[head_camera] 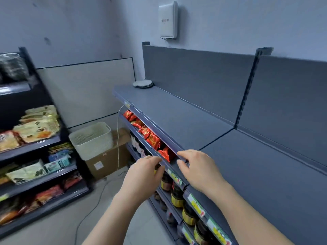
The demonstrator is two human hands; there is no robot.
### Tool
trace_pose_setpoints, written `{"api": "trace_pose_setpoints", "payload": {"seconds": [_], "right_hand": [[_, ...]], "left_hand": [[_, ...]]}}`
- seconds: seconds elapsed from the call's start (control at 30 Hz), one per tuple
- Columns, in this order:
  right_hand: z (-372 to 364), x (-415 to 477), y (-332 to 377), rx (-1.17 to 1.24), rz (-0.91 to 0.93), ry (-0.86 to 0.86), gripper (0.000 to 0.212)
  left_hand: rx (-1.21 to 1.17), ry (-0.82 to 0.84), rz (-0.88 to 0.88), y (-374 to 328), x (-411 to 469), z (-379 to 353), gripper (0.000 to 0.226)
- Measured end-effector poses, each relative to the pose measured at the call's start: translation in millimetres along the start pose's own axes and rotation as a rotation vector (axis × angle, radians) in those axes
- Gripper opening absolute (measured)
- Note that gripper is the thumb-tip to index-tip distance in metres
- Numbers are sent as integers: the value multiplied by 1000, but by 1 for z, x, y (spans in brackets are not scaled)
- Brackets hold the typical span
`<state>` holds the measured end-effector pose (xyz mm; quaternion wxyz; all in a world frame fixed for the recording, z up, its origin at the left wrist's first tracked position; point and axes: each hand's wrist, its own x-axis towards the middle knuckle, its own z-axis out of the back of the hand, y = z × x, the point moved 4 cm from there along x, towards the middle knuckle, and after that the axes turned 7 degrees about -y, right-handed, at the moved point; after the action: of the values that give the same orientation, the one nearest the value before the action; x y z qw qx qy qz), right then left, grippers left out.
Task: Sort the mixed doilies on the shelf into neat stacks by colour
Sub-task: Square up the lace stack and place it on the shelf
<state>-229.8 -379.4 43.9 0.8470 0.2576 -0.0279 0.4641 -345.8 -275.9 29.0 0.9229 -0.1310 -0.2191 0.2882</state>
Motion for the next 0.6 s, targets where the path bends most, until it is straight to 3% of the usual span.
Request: {"api": "trace_pose_setpoints", "payload": {"seconds": [0.6], "right_hand": [[-164, 358, 55, 77, 66, 71, 34]], "left_hand": [[-10, -98, 172, 243, 291, -17, 32]]}}
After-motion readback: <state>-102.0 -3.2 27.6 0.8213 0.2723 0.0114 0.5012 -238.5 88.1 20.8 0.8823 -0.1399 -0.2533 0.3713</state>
